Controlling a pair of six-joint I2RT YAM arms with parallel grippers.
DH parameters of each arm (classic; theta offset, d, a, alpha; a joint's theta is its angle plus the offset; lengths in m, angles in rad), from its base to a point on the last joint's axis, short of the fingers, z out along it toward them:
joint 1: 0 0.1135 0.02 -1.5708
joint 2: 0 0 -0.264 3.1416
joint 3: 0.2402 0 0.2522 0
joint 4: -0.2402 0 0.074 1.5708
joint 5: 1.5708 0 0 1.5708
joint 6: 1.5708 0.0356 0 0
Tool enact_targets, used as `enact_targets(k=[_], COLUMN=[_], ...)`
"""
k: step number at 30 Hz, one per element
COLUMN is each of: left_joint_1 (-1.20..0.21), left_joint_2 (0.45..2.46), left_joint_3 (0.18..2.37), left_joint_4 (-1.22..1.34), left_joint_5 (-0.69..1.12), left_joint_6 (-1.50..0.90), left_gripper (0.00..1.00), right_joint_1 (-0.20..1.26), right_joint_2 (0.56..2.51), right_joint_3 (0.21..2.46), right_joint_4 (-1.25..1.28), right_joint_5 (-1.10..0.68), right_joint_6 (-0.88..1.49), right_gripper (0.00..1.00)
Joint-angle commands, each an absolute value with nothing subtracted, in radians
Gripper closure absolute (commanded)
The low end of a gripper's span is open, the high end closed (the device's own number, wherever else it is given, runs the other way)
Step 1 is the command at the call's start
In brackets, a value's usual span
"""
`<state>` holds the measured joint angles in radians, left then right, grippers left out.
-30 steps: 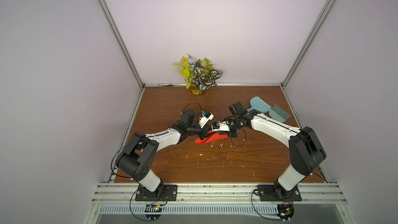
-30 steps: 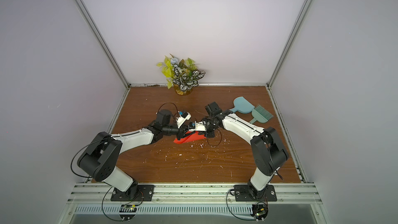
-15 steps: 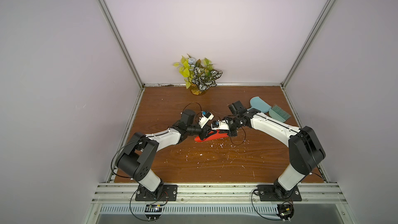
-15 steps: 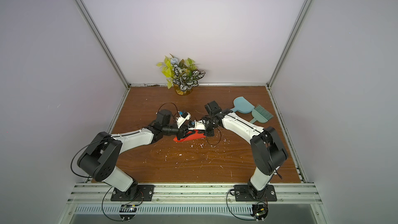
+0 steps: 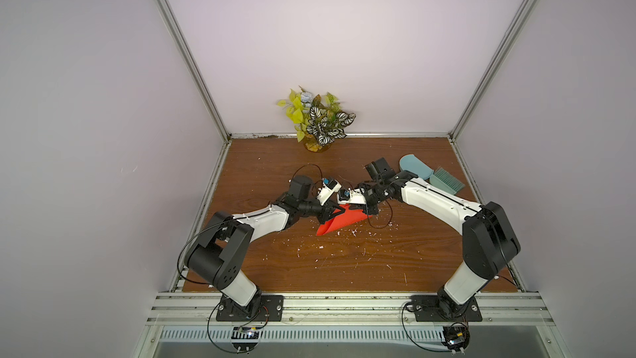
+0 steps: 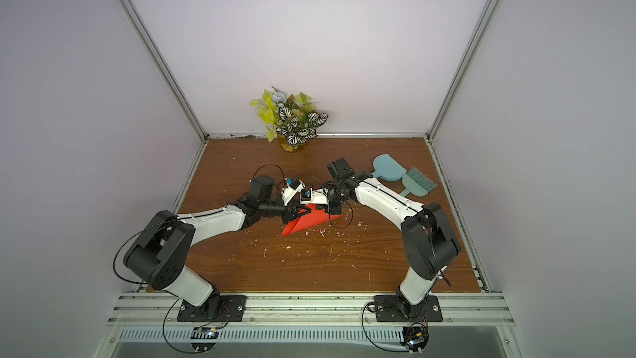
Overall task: Fold the square paper diagonally
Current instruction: Fold the paper at the center of the board.
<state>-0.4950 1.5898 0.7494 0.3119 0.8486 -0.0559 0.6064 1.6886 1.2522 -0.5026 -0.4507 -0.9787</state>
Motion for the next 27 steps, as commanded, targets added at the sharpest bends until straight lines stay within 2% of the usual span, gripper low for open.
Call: enact_targets(k=[1,3,8,11,15,18,22,27], left_joint_1=[-0.485,-0.486,-0.483,-0.476,-0.45,-0.433,-0.429,-0.426], left_joint_2=[1.58,1.563,1.513,1.474,1.405,1.362,1.342,1.376], left_joint_3=[0.766,0.754,0.703,0.647,0.558,0.518,0.495,0.507], left_joint_4=[0.297,0.313,0.363,0.42,0.53,0.558,0.589,0.598], left_joint_5=[0.832,0.822,0.807,0.815,0.84,0.858,0.879,0.922], left_joint_6=[-0.036,-0.037,-0.049,-0.07,-0.118,-0.129,-0.163,-0.188], left_gripper=[0.97,1.0,1.0,1.0,1.0,1.0,1.0,1.0], right_joint_1=[0.6,0.587,0.505,0.428,0.34,0.321,0.311,0.311], right_joint_2=[1.648,1.639,1.55,1.436,1.27,1.192,1.172,1.26], right_joint_3=[1.286,1.276,1.2,1.103,0.929,0.843,0.807,0.795], right_joint_4=[-0.527,-0.524,-0.44,-0.294,-0.016,0.107,0.123,0.024], right_joint_5=[-0.477,-0.5,-0.62,-0.711,-0.775,-0.829,-0.93,-0.991], right_joint_6=[-0.97,-0.967,-0.906,-0.767,-0.466,-0.271,-0.117,-0.094], right_gripper=[0.83,0.76,0.47,0.38,0.29,0.28,0.29,0.3])
